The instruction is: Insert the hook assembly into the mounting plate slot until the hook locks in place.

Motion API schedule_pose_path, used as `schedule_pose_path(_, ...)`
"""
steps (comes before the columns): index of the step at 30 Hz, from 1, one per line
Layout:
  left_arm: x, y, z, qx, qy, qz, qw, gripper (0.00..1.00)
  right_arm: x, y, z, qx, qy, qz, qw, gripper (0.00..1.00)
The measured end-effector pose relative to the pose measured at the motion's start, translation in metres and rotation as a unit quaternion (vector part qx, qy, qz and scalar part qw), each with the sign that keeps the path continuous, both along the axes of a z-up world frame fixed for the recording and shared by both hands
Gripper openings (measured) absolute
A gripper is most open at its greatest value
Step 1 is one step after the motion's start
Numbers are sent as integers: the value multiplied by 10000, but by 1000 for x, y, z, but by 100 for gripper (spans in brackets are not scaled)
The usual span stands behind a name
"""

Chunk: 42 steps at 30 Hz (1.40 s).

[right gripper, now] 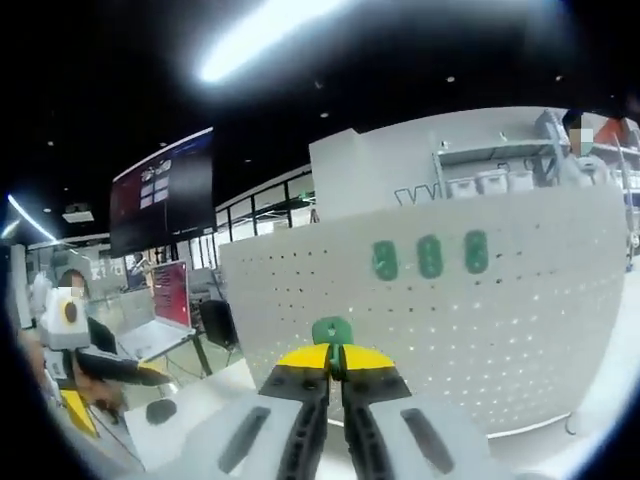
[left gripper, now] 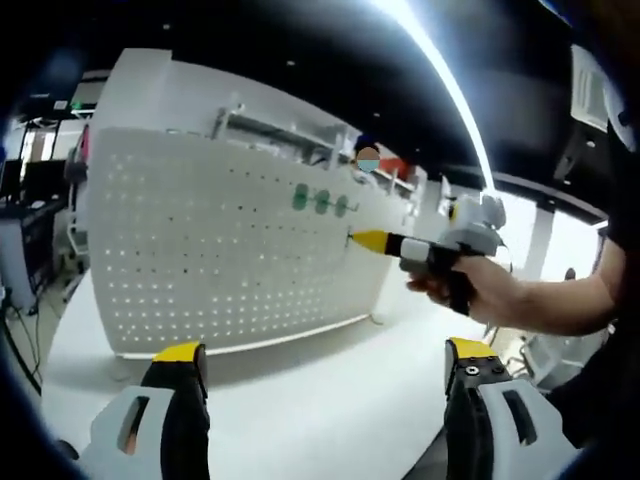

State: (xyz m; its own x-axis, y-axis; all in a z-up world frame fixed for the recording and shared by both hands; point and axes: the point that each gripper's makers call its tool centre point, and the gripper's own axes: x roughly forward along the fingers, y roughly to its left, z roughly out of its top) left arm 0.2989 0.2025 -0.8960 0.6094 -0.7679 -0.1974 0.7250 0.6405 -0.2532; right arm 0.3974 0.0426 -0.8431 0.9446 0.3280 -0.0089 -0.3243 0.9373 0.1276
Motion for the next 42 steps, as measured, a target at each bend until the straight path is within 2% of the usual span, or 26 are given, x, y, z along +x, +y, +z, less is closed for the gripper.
schedule_pose_path(12,2,4,-7,-33,75,37,10000,100,30,-60,5,-80,-69,-681,9976,0)
schedule_pose_path(18,3,4,-3,-158,78,48,9998,100,42,-84,7,-100,-116,-959,9953,0)
schedule_pose_path(31,8,6,-6,-126,106,84,9998,100,54,-116,13,-82,-200,-1408,9898,0)
schedule_pose_path(36,9,9,-11,-1,166,117,9998,99,62,-133,23,31,-331,-1594,9867,0)
schedule_pose_path(42,9,10,-11,-16,183,138,9997,100,70,-143,33,43,-449,-1710,9842,0)
